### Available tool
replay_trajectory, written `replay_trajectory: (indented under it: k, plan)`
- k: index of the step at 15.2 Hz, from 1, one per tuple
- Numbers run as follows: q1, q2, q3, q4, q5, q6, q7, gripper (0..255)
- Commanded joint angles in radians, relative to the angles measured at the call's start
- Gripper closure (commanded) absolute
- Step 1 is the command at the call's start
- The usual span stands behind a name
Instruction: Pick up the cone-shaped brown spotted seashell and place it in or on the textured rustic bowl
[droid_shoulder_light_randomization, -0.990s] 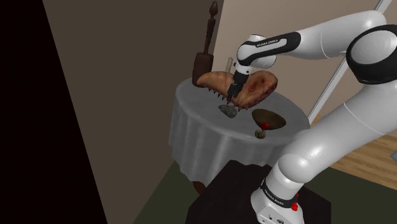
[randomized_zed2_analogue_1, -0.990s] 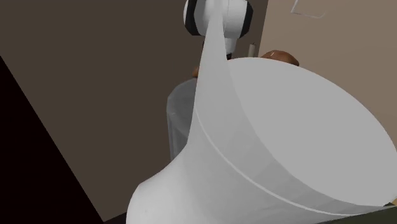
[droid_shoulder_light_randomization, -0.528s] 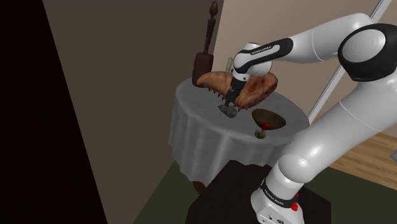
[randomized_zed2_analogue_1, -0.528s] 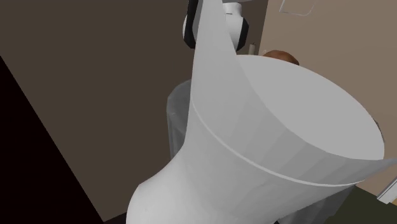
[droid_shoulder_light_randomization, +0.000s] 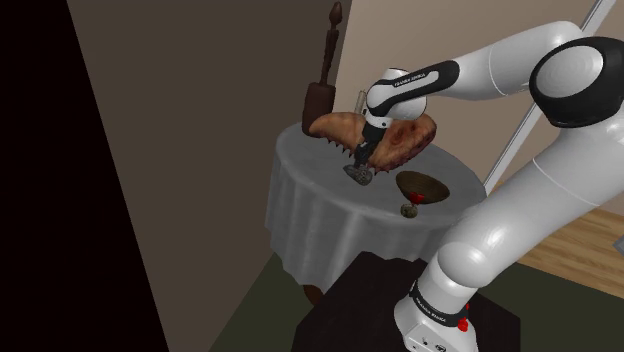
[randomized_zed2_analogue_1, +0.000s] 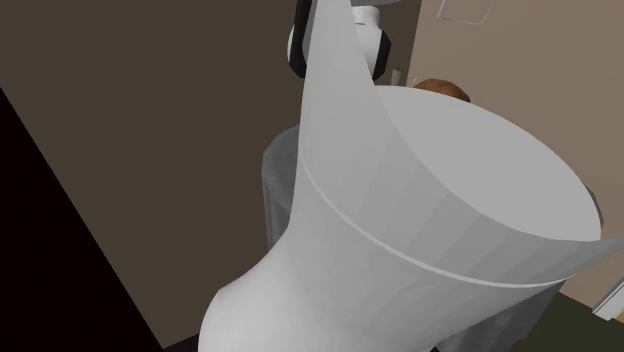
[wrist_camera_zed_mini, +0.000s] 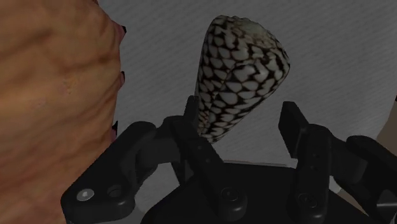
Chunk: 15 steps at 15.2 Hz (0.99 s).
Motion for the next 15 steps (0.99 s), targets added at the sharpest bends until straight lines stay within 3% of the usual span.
replay_trajectory:
  k: [1,9,15]
  plan:
    - [0.0,0.0,0.0,0.0,0.0,0.0,0.0,255]
    - [0.0,0.0,0.0,0.0,0.0,0.0,0.0,255]
    - [-0.002,-0.023,0.008,0.036,-0.008,-0.056,0.011,255]
